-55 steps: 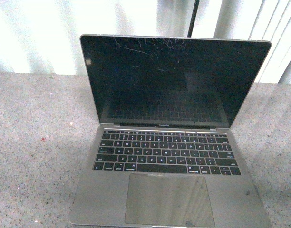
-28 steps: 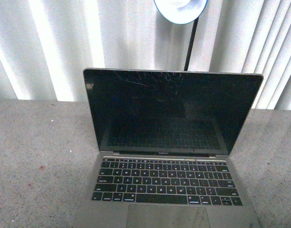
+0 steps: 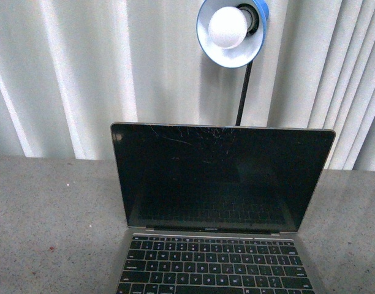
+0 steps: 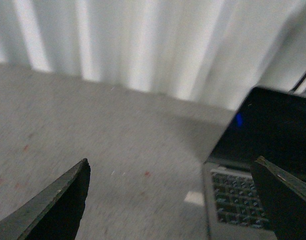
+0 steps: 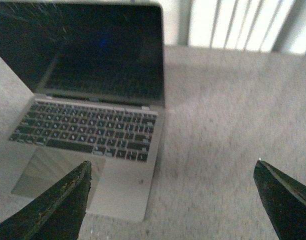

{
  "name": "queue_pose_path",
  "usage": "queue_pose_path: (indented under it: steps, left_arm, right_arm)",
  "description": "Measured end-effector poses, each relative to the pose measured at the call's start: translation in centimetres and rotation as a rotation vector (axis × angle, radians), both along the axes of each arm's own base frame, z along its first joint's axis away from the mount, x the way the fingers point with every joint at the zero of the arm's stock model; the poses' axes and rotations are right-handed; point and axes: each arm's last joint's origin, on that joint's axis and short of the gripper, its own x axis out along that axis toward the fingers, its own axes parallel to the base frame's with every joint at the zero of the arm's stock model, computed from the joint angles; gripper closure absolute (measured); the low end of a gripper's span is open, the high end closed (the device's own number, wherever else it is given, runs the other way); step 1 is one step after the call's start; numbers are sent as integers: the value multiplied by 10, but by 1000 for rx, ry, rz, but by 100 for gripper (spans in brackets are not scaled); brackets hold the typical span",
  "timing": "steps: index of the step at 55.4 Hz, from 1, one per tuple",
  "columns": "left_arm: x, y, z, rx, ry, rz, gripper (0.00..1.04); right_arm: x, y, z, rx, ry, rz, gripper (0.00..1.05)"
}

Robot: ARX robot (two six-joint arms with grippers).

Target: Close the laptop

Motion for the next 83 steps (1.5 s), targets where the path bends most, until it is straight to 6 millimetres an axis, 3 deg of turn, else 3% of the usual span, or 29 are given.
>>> queue_pose_path:
  steps: [9,26,37,44,49,56,63,70,74,83]
  left_arm:
    - [40,-13,31,82,-82,-117,7]
    - [141,-45,48,163,-25,-242,7]
    - [191,-69,57,239,11,-303,7]
    - [214,-83,62,342,1,-359,7]
    - [227,-87,65,404,10,-386,7]
    - [243,-92,71,486,41,-401,28]
    - [254,-103,80,600,68,-427,60]
    - [253,-111,73,681,130,-482,89]
    - [254,-111,68,705,171,-500,102]
    - [258,-111,58,742,247,-510,101]
  right_arm:
    - [44,-2,37,-74,-103,65,7]
    - [123,-6,65,-177,-179,166,7]
    - [161,-6,61,-223,-136,236,7]
    - [171,-1,60,-263,-118,328,8]
    - [175,2,57,-325,-130,406,20]
    - [184,1,56,-410,-125,492,42]
    - [197,3,55,-493,-112,575,74]
    - [205,12,61,-513,-123,629,102]
    - [211,16,63,-525,-129,647,102]
    - [221,21,64,-545,-116,687,102]
